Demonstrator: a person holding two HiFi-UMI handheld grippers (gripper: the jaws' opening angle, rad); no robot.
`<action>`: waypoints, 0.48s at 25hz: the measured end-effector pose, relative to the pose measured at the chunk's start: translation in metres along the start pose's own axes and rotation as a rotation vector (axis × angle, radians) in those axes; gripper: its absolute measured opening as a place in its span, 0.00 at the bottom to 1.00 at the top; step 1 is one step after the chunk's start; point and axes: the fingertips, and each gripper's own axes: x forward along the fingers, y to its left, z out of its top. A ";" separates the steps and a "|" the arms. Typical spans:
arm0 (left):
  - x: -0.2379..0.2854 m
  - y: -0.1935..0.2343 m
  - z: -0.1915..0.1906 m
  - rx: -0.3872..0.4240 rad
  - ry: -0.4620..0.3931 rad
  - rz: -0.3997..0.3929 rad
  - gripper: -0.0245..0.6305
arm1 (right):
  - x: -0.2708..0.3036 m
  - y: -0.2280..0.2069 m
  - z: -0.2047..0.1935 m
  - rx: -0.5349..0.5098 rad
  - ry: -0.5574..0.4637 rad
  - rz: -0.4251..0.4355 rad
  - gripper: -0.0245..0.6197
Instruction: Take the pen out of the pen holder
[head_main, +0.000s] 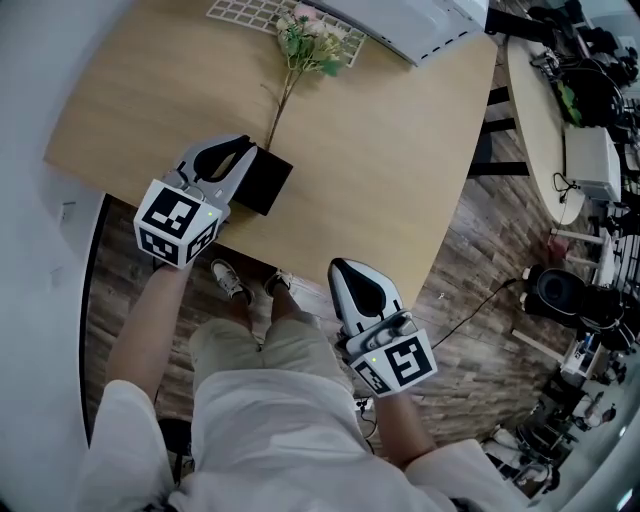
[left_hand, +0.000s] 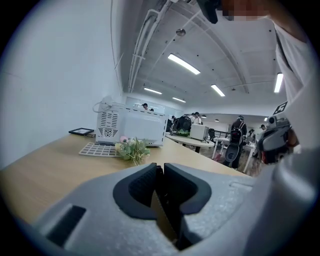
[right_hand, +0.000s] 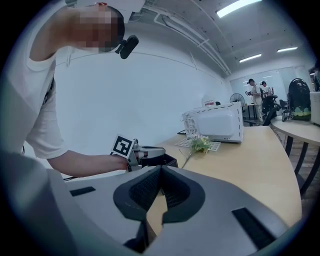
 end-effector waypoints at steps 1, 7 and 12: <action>0.000 -0.002 0.000 0.008 -0.003 0.001 0.12 | -0.001 0.000 0.001 -0.001 -0.004 0.002 0.04; 0.003 -0.006 -0.002 0.015 0.008 0.009 0.12 | -0.007 -0.007 0.015 -0.016 -0.032 0.018 0.04; 0.005 -0.008 -0.002 0.035 0.032 0.028 0.12 | -0.015 -0.016 0.029 -0.024 -0.059 0.029 0.04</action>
